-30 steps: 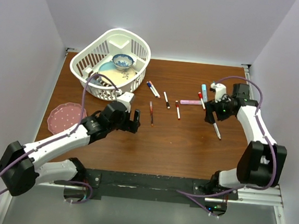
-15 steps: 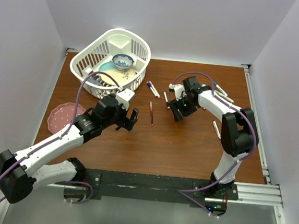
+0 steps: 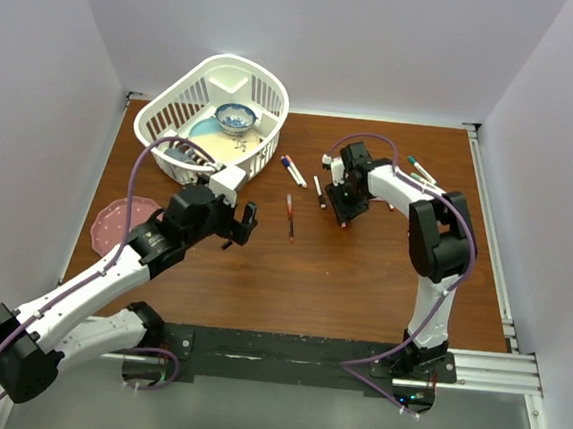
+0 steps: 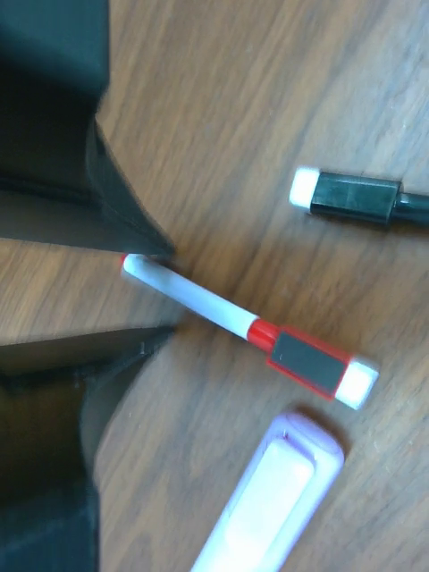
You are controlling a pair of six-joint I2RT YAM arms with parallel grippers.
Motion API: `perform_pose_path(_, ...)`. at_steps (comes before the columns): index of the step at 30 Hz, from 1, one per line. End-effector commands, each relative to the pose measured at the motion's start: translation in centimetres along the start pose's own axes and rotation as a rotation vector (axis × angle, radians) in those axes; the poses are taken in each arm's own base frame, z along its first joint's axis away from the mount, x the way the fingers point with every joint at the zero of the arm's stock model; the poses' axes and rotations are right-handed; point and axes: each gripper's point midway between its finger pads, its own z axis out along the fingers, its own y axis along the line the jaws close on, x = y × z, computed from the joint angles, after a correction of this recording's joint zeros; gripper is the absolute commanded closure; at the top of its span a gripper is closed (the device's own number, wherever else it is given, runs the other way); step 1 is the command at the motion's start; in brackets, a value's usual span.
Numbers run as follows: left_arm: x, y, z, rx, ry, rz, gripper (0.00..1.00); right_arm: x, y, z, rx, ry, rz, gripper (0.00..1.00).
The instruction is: Open the pen caps
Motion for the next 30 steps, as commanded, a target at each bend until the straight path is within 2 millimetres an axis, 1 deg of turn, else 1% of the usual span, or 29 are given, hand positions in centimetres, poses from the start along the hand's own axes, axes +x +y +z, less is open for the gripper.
perform_pose_path(1, -0.7, 0.2, 0.2, 0.004, -0.033, 0.010, 0.02, 0.1, -1.3, 0.7, 0.112, 0.015, -0.015, 0.69)
perform_pose_path(3, -0.7, 0.1, 0.2, 0.007, -0.031, 0.010, 0.02, 0.7, -1.9, 0.8, 0.153, 0.029, -0.019, 0.78)
perform_pose_path(5, -0.6, 0.1, 0.2, 0.008, -0.028, 0.009, 0.02, 1.1, -2.2, 0.8, 0.167, 0.036, -0.021, 0.84)
perform_pose_path(6, -0.6, 0.2, 0.2, 0.009, -0.029, 0.008, 0.02, 1.6, -2.2, 0.9, 0.170, 0.048, -0.020, 0.88)
perform_pose_path(10, -0.6, 0.0, 0.2, 0.018, -0.030, 0.008, 0.02, 2.1, -2.1, 0.5, 0.168, 0.042, -0.017, 0.94)
perform_pose_path(11, -0.6, 0.1, 0.2, 0.018, -0.028, 0.007, 0.02, 1.8, -2.0, 0.1, 0.170, 0.027, -0.016, 0.95)
perform_pose_path(13, -0.6, -0.2, 0.2, 0.032, -0.028, 0.009, 0.02, 1.9, -1.9, -0.2, 0.162, 0.016, -0.010, 0.98)
perform_pose_path(14, -0.5, -0.2, 0.3, 0.035, -0.028, 0.007, 0.02, 1.4, -1.9, -0.9, 0.161, -0.013, -0.007, 1.00)
perform_pose_path(16, -0.8, -0.6, 0.2, 0.059, -0.038, 0.002, 0.02, 1.4, -1.5, -1.5, 0.142, -0.033, 0.000, 1.00)
perform_pose_path(17, -0.8, -0.8, 0.2, 0.069, -0.040, -0.006, 0.02, 1.1, -1.0, -1.9, 0.108, -0.062, 0.005, 1.00)
perform_pose_path(19, -1.1, -1.7, 0.1, 0.131, -0.055, -0.030, 0.02, 0.9, -1.2, -3.6, 0.091, -0.116, 0.024, 1.00)
perform_pose_path(20, -1.2, -2.4, 0.2, 0.176, -0.053, -0.074, 0.02, 0.5, 0.3, -4.1, -0.011, -0.148, 0.019, 1.00)
perform_pose_path(21, -1.9, -2.9, 0.2, 0.205, -0.077, -0.109, 0.01, 0.5, 0.1, -5.7, -0.041, -0.191, 0.021, 1.00)
perform_pose_path(22, -1.8, -3.7, 0.4, 0.238, -0.077, -0.150, 0.02, 0.4, 0.5, -6.5, -0.095, -0.221, 0.019, 1.00)
perform_pose_path(23, -1.8, -5.1, 0.4, 0.301, -0.064, -0.258, 0.02, 0.3, 2.1, -7.5, -0.216, -0.257, 0.012, 1.00)
perform_pose_path(24, -3.6, -5.9, 0.5, 0.346, -0.134, -0.317, 0.02, 0.5, 1.9, -9.2, -0.265, -0.307, 0.017, 1.00)
perform_pose_path(25, -3.6, -6.4, 0.7, 0.371, -0.131, -0.381, 0.03, 0.6, 2.2, -9.9, -0.310, -0.334, 0.017, 1.00)
perform_pose_path(26, -3.8, -7.2, 1.1, 0.399, -0.110, -0.501, 0.04, 0.5, 2.6, -10.9, -0.345, -0.371, 0.003, 1.00)
perform_pose_path(27, -5.4, -7.5, 1.1, 0.426, -0.156, -0.554, 0.05, 1.0, 3.4, -11.5, -0.418, -0.401, 0.010, 1.00)
perform_pose_path(28, -6.1, -7.8, 1.2, 0.444, -0.170, -0.605, 0.06, 0.7, 3.9, -13.0, -0.437, -0.451, -0.011, 1.00)
perform_pose_path(29, -6.7, -7.9, 1.6, 0.449, -0.163, -0.719, 0.07, 0.8, 4.5, -13.6, -0.471, -0.470, -0.022, 1.00)
perform_pose_path(30, -8.0, -8.0, 1.6, 0.467, -0.204, -0.768, 0.08, 0.8, 5.5, -14.4, -0.529, -0.492, -0.041, 1.00)
